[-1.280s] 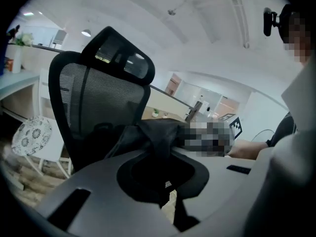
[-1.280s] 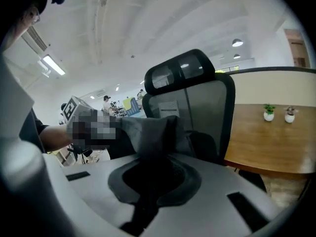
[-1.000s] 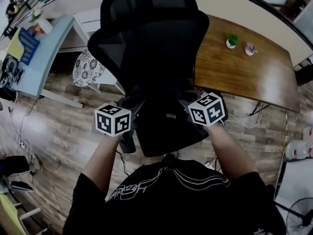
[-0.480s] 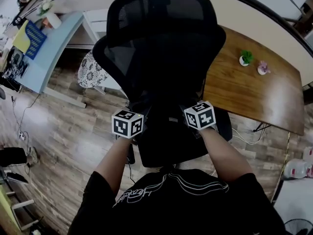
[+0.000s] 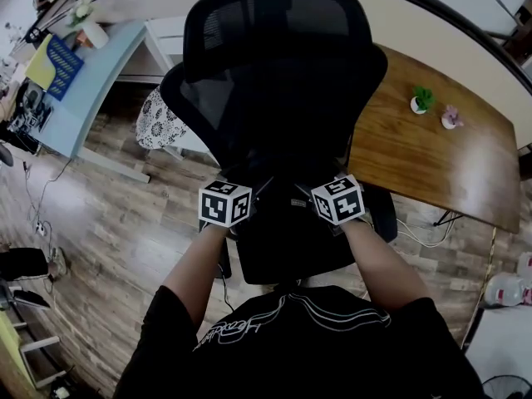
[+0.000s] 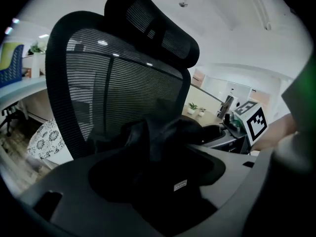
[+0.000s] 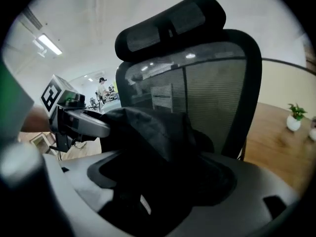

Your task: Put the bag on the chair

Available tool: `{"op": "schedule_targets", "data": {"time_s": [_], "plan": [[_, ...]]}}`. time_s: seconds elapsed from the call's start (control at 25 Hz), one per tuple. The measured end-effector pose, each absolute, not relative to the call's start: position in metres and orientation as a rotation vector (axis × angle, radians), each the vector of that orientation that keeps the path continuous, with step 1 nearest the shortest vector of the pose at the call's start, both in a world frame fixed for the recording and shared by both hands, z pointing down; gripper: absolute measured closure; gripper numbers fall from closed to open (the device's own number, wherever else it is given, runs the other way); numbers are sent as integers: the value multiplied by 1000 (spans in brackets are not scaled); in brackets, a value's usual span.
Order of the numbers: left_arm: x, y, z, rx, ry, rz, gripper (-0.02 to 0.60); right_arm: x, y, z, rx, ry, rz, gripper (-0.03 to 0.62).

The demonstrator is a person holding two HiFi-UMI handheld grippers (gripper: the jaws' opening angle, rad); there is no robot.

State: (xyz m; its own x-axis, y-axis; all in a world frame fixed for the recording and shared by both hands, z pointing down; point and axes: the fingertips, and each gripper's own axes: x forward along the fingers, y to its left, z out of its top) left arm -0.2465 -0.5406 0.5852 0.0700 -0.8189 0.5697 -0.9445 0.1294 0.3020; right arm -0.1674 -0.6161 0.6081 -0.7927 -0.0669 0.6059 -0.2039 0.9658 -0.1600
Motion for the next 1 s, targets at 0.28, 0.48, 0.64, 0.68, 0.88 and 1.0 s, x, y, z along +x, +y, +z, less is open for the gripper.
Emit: {"op": "schedule_targets", "data": {"time_s": [0.28,0.48,0.64,0.68,0.88,1.0], "plan": [[-242,-502,564,1714,-1762,233,229,-140,-612,570,235,-2560,241,186],[-206,-464,526,1786,-1686,190,233,-109,-558,518,92,-2663,464,302],[-176,-429,481,1839,-1671,78,387,-86,-499,463,-67,-2805,476,460],[-169,-420,469,1849,-1667,47,420,-80,-486,450,-87,-2836,476,511],[-133,-366,410,1957,-1673,-173,532,-52,-431,402,-146,-2971,590,599],[-115,-337,377,2043,-1662,-289,545,-44,-404,388,-142,-2985,636,599]]}}
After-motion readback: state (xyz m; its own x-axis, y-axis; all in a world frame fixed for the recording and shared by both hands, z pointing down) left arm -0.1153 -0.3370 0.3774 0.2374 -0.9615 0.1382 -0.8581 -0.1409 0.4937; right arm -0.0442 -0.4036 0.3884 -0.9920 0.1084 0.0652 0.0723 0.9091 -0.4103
